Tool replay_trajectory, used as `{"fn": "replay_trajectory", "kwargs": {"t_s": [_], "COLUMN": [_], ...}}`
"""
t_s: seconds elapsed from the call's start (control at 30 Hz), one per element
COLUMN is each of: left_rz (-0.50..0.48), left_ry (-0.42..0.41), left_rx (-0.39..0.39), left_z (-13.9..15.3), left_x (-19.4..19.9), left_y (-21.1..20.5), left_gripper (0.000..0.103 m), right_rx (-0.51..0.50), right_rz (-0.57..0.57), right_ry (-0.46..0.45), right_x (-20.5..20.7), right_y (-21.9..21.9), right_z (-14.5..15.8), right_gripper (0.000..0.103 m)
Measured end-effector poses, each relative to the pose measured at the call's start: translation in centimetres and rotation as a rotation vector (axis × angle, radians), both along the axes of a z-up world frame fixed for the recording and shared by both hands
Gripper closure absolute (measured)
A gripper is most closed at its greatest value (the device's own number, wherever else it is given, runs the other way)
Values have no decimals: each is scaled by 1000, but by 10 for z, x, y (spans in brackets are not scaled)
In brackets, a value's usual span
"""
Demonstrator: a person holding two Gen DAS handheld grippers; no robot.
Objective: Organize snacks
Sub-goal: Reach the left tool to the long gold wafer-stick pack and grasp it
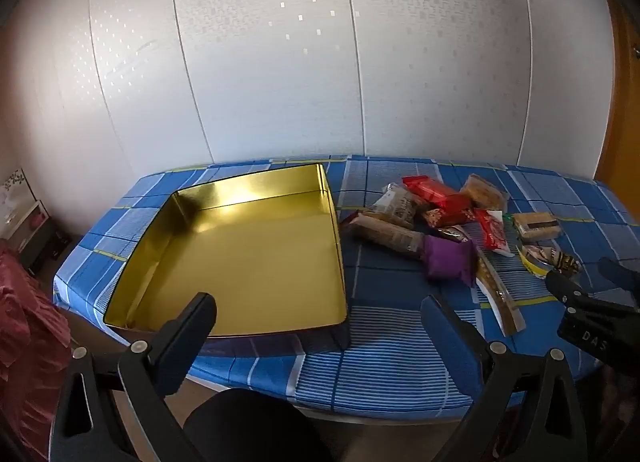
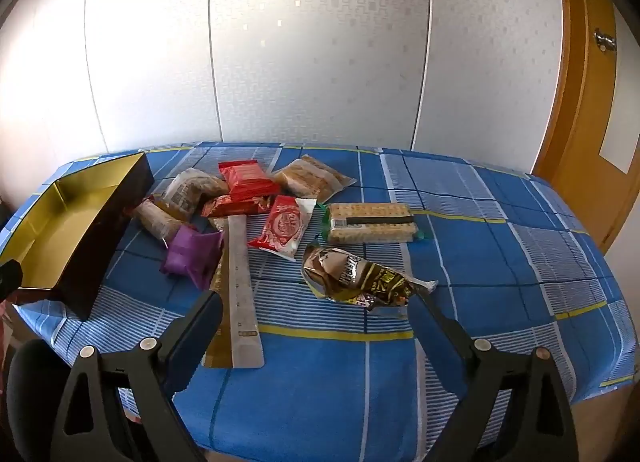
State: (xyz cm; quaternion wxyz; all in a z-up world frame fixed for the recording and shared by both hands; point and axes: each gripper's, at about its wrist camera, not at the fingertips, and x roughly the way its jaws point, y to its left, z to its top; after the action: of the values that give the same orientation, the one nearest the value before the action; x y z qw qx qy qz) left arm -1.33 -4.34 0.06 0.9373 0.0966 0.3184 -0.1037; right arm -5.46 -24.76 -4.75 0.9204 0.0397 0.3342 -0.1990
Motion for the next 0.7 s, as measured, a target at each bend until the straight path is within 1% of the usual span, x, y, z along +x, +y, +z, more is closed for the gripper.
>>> {"fn": "replay_trajectory", "kwargs": {"t_s": [0.5, 0.7], "left_rz": [-49, -75], "left_ry": [-9, -9], "left_rx": [18, 26], "left_z": [3, 3], "left_x": [-5, -7], "left_y": [-14, -21], "left_gripper": [0, 0], "right_rx": [-6, -15], "right_rz": [-29, -54], "right_ry": [-25, -70], "right_x": [-5, -10], "right_y": [-5, -12], "right_z": [4, 5], "right_gripper": [8, 8]}}
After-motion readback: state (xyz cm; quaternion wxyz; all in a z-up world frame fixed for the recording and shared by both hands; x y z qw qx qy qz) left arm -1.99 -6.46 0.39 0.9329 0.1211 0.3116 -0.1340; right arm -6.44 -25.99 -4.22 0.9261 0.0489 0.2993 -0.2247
